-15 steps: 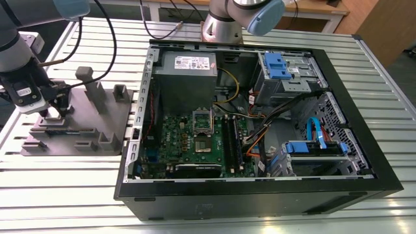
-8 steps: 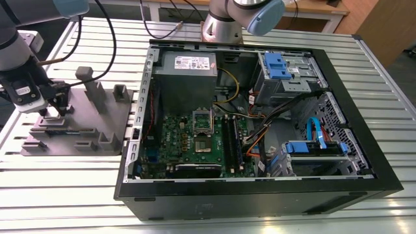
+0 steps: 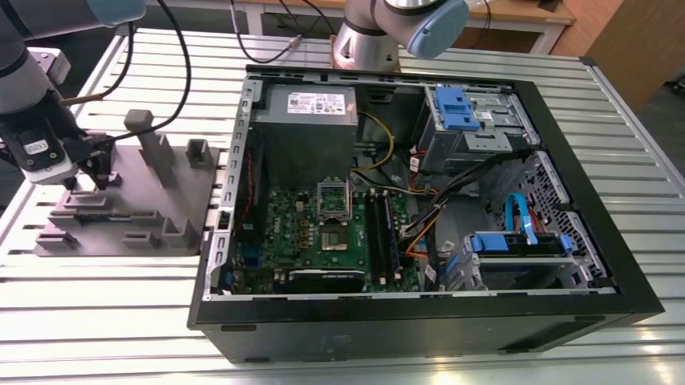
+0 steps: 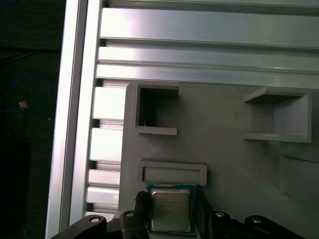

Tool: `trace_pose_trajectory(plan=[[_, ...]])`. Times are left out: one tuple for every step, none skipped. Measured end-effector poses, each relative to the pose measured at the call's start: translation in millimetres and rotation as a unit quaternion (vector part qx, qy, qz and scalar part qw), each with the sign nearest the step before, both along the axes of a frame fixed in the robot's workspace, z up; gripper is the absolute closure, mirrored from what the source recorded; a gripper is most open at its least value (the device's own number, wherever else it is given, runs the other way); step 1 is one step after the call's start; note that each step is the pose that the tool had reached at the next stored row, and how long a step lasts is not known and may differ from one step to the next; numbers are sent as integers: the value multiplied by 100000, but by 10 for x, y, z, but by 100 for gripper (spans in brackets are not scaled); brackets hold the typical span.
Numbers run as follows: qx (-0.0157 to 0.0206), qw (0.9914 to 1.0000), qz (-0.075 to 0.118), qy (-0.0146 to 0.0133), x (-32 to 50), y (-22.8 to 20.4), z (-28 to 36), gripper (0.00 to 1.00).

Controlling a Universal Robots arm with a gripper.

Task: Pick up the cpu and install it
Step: 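Pick up the cpu and move it towards the insertion slot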

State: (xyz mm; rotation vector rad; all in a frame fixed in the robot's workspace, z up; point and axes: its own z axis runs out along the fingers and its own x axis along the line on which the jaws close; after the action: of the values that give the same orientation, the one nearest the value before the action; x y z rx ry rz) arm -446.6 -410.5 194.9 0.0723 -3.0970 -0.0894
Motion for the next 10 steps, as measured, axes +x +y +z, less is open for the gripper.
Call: trace_pose_trajectory(plan=[[1, 100000, 1, 0, 0, 0, 4, 53], [7, 100000, 2, -9, 0, 0, 6, 53], [7, 100000, -11, -11, 0, 0, 7, 53], [7, 100000, -93, -8, 0, 0, 8, 53], [4, 100000, -311, -3, 0, 0, 8, 53], [3, 99998, -558, 5, 0, 0, 9, 53], [2, 99998, -694, 3, 0, 0, 9, 53], [1, 99997, -757, 4, 0, 0, 9, 53], [1, 99997, -763, 3, 0, 0, 9, 53], [-1, 99997, -772, 4, 0, 0, 9, 53]])
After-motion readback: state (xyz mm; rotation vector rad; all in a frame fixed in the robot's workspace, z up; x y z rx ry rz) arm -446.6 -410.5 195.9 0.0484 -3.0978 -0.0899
